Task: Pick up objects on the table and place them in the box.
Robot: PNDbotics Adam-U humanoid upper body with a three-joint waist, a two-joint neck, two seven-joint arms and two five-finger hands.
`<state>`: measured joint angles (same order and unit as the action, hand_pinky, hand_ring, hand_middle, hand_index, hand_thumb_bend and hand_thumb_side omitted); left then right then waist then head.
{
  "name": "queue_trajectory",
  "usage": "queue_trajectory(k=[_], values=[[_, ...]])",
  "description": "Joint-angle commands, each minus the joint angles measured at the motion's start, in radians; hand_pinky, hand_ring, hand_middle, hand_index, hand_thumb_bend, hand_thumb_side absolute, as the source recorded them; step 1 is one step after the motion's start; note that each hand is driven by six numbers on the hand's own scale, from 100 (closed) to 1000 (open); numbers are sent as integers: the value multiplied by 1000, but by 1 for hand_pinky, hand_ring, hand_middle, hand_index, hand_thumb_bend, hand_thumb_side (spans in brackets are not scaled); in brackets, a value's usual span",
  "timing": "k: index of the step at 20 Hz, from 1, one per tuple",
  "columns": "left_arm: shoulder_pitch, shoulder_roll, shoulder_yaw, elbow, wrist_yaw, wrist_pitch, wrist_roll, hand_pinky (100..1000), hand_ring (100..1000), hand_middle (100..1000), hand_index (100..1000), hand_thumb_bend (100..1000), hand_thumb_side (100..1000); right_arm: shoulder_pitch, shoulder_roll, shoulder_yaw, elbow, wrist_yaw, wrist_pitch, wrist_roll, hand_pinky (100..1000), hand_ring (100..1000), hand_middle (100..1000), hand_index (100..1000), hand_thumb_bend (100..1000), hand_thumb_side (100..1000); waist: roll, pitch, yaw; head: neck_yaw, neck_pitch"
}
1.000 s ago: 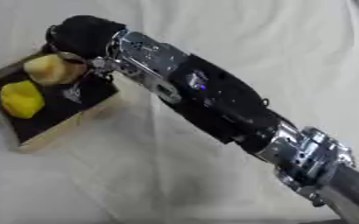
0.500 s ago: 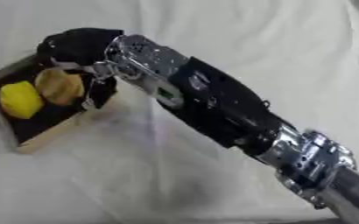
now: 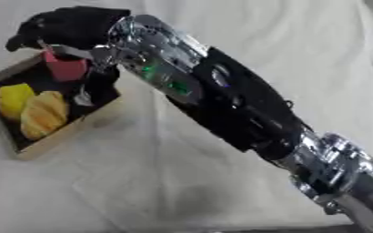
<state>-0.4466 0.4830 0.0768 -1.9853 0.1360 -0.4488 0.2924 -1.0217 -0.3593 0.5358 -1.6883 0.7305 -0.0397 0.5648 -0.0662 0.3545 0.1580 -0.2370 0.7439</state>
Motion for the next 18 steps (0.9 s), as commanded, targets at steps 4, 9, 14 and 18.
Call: queue_trajectory(k=[4,9,14,18], values=[[-1,20,6,-15,-1,-1,9,695,684,628,765,100,350,-24,-114,-140,-225,-199,113,-19,933,956,852,938,100,100,10,-36,-8,28,7],[2,25,7,-15,-7,-2,14,694,684,627,765,100,349,-8,-209,-234,-308,-345,173,-95,929,945,839,922,100,100,11,-37,-16,58,1],[14,41,7,-15,-17,7,18,691,683,626,765,100,359,33,-329,-293,-312,-497,152,-251,916,916,801,884,100,100,9,-37,-29,77,-2],[39,89,6,-15,-36,31,27,687,681,623,765,100,371,96,-455,-338,-312,-607,91,-412,911,898,782,867,100,100,7,-34,-39,99,-7]])
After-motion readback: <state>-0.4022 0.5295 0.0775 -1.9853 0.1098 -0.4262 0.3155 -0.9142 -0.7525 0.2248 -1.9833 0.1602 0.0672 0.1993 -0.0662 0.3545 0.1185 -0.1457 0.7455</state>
